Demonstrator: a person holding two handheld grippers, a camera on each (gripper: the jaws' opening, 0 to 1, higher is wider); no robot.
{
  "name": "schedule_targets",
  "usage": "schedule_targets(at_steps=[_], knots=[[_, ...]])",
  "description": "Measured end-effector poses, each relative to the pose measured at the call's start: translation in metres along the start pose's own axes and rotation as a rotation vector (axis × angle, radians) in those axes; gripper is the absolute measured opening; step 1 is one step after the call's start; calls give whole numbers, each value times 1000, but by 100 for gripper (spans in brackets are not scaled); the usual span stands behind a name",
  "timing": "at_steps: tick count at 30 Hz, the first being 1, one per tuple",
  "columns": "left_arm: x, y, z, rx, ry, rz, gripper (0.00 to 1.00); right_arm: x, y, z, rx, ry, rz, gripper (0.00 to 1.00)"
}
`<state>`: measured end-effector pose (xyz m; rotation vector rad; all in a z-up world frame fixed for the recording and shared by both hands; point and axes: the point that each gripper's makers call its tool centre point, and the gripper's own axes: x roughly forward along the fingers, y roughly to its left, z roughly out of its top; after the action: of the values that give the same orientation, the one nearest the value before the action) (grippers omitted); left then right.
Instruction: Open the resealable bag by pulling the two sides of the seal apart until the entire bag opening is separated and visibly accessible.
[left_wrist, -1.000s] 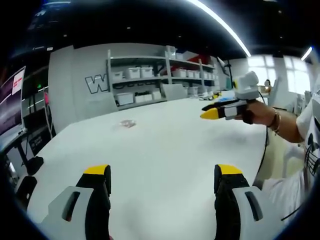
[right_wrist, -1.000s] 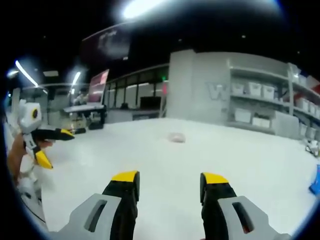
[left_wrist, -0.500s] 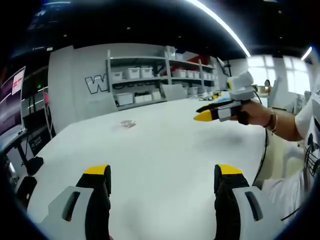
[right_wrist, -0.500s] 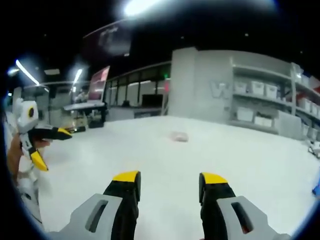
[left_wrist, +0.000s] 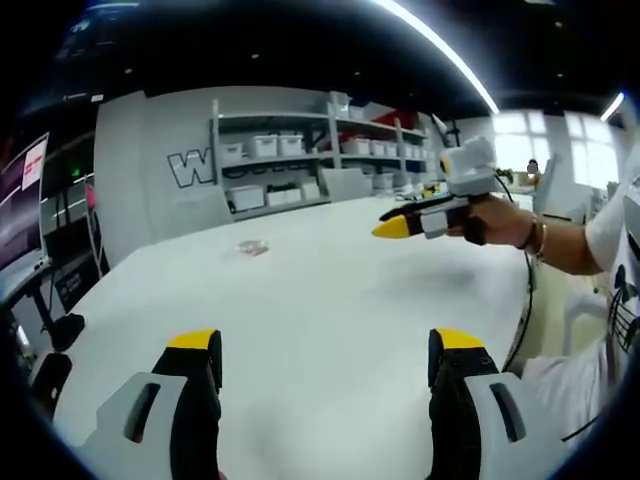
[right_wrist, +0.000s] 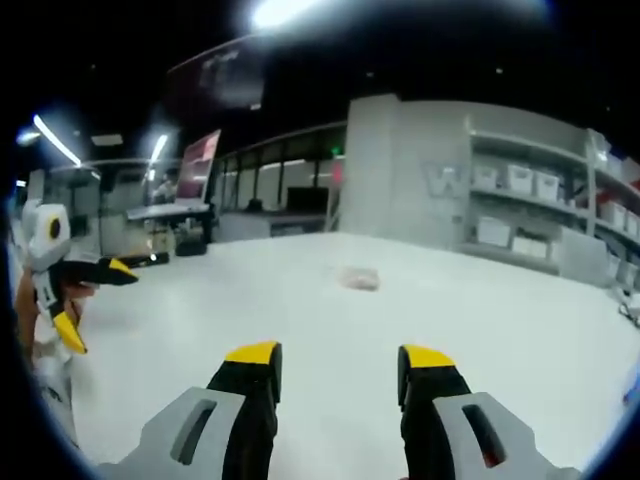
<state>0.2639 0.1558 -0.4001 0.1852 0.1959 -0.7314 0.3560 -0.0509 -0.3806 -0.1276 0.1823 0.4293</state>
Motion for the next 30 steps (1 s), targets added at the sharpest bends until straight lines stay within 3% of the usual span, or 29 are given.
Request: schedule_targets(at_steps=[30], knots=[[-2,4,-1,-10,-1,-3,84,34,-7,-1,-4,51,12,45]])
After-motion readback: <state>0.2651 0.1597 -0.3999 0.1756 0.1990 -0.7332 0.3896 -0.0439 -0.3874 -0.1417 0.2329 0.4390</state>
